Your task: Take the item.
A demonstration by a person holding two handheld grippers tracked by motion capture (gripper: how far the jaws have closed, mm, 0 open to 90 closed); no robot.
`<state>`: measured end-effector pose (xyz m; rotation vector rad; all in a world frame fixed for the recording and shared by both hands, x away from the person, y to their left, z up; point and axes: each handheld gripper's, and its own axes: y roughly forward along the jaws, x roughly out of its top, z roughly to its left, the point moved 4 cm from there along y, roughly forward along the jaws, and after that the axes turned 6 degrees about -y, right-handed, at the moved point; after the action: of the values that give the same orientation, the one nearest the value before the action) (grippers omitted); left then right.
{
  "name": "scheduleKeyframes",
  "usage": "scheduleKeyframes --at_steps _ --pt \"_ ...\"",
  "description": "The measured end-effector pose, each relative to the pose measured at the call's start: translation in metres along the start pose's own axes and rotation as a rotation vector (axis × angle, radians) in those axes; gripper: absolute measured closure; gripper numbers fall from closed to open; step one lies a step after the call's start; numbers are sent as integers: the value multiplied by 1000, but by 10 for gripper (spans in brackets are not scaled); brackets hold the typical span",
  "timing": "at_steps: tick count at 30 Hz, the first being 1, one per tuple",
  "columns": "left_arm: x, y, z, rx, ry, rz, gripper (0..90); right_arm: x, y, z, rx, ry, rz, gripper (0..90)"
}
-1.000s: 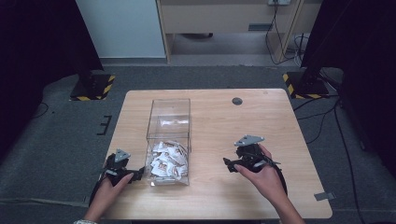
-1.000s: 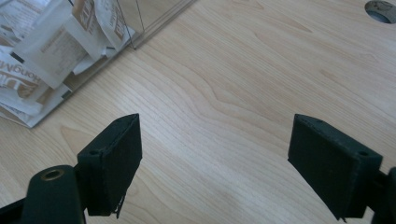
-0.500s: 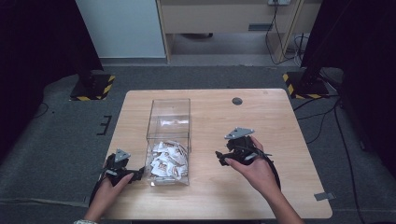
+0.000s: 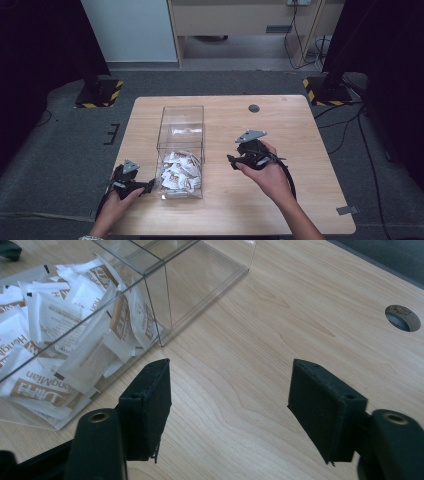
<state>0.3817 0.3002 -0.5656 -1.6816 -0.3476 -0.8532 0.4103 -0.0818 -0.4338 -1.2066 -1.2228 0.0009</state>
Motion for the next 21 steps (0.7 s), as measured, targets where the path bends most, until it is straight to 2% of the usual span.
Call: scheduleKeyframes --at_steps 5,9,12,21 --pt "0 0 0 1 -1 0 0 11 -6 -1 16 13 -23 391" --pt "0 0 0 1 -1 0 0 26 -11 -2 20 -7 -40 416" --pt "0 0 0 1 -1 0 0 34 -12 1 27 -4 -45 430" --pt "0 0 0 1 -1 0 0 50 -4 10 51 -15 -50 456"
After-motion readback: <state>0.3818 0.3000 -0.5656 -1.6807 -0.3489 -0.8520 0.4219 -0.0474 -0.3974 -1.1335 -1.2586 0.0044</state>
